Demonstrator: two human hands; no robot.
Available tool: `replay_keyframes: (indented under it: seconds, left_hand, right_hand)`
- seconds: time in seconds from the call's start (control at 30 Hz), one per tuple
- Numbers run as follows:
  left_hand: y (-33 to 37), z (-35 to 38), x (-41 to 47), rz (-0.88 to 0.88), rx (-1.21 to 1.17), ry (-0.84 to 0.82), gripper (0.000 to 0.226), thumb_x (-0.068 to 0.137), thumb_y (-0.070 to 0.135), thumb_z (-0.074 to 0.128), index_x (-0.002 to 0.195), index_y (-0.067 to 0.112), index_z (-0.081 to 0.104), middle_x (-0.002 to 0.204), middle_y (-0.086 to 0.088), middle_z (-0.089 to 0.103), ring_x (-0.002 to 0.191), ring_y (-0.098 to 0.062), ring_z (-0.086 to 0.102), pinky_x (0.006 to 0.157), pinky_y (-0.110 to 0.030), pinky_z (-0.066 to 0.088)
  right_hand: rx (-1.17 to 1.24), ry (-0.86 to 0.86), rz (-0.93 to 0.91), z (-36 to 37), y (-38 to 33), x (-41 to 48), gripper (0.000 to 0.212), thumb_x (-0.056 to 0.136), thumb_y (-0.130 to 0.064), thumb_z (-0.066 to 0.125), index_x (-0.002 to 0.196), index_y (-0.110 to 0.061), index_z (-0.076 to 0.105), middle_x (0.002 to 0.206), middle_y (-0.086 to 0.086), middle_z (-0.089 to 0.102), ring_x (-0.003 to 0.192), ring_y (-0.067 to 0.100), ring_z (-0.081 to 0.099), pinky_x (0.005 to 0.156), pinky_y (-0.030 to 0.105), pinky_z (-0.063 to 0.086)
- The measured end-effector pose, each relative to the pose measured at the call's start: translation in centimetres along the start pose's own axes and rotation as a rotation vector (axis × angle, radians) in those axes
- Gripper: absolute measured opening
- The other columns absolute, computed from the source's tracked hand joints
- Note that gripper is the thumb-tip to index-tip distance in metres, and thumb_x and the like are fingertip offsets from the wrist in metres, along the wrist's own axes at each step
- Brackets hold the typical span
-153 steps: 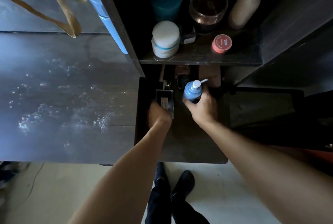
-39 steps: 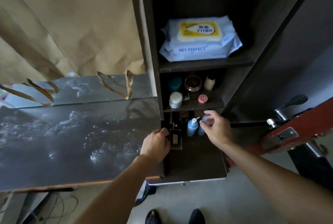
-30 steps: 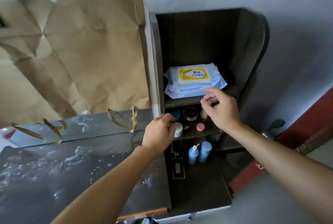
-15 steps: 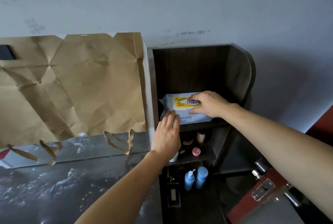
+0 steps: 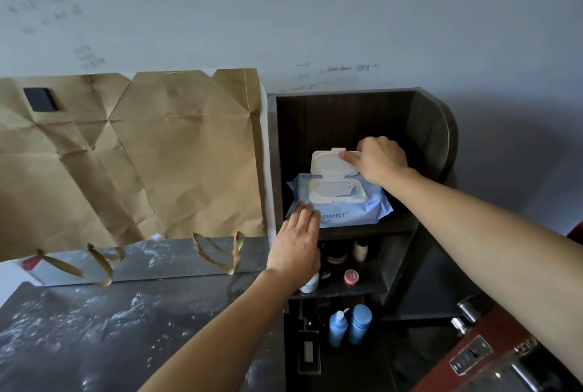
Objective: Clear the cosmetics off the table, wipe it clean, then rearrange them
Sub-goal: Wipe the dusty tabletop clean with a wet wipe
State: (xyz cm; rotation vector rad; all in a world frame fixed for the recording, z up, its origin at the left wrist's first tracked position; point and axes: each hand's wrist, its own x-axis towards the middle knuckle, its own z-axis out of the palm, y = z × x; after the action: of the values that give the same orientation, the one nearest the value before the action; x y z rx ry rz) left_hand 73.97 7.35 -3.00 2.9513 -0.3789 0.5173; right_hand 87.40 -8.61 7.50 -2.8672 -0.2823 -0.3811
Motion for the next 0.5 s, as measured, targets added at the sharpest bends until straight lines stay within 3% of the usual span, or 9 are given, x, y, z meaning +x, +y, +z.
replay_keyframes:
  seconds: [0.13, 0.2, 0.37, 0.5]
  left_hand:
    - [-0.2, 0.0, -0.1, 0.019, -0.004, -0.002, 0.066, 0.057, 0.012, 0.068, 0.120, 0.000, 0.055, 0.122, -0.016, 0.057, 0.120, -0.032, 0.053, 0.093, -0.036, 0.050]
    - [-0.3, 0.1, 0.0, 0.025, -0.006, 0.000, 0.067, 0.057, 0.013, 0.067, 0.120, 0.000, 0.054, 0.123, -0.016, 0.056, 0.120, -0.033, 0.053, 0.093, -0.037, 0.050]
    - [-0.4, 0.3, 0.0, 0.030, -0.032, 0.010, 0.064, 0.058, 0.012, 0.067, 0.120, 0.000, 0.052, 0.121, -0.015, 0.056, 0.119, -0.033, 0.053, 0.093, -0.037, 0.050]
    - [-0.3, 0.1, 0.5, -0.009, -0.103, 0.027, 0.050, 0.070, 0.009, 0.058, 0.119, 0.001, 0.052, 0.121, -0.017, 0.051, 0.113, -0.034, 0.052, 0.095, -0.041, 0.048]
  right_hand:
    - [-0.069, -0.065, 0.137, 0.2, -0.1, -0.2, 0.049, 0.088, -0.061, 0.047, 0.081, -0.013, 0.053, 0.079, 0.006, 0.059, 0.078, 0.027, 0.059, 0.061, 0.032, 0.039]
    - [0.052, -0.190, 0.193, 0.6, 0.0, -0.3, 0.048, 0.087, -0.059, 0.051, 0.079, -0.012, 0.056, 0.066, 0.003, 0.069, 0.062, 0.020, 0.066, 0.056, 0.027, 0.042]
    - [0.338, -0.468, 0.279, 0.9, -0.7, -0.2, 0.026, 0.077, -0.023, 0.076, 0.087, -0.007, 0.059, 0.063, 0.007, 0.068, 0.040, 0.013, 0.057, 0.035, 0.018, 0.035]
    - [0.561, -0.466, 0.361, 0.9, -1.1, 0.5, 0.010, 0.082, -0.015, 0.067, 0.079, -0.006, 0.062, 0.063, 0.007, 0.061, 0.046, 0.013, 0.050, 0.039, 0.021, 0.036]
